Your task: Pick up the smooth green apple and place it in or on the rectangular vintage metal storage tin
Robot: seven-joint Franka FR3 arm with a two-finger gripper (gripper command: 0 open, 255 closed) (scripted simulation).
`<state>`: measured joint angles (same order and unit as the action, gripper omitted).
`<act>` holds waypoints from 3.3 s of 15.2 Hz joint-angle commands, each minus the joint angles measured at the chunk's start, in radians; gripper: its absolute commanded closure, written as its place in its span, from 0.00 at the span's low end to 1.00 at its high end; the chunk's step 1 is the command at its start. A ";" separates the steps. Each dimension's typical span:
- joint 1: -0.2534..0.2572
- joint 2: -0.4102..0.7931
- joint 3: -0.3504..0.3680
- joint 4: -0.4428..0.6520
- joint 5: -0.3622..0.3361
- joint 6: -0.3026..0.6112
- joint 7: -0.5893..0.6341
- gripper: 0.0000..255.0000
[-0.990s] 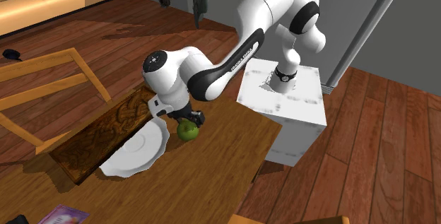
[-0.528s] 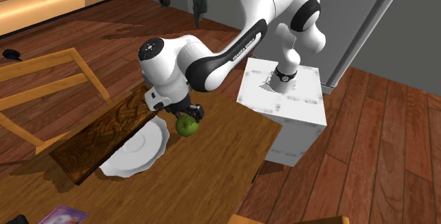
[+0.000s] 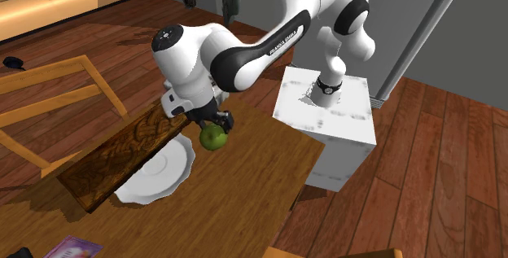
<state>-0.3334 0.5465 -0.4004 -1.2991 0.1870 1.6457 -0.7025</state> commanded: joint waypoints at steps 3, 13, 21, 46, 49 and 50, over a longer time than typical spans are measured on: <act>-0.005 -0.002 -0.001 0.055 -0.002 -0.057 0.004 1.00; -0.032 0.020 -0.001 0.229 0.004 -0.206 0.010 1.00; -0.089 -0.066 -0.041 0.119 -0.027 -0.182 -0.104 1.00; -0.458 -0.019 -0.161 0.171 -0.020 -0.182 -0.573 1.00; -0.445 -0.030 -0.162 0.112 -0.025 -0.135 -0.571 1.00; -0.442 -0.032 -0.162 0.094 -0.026 -0.120 -0.570 1.00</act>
<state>-0.7807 0.5191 -0.5623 -1.1827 0.1633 1.5083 -1.2741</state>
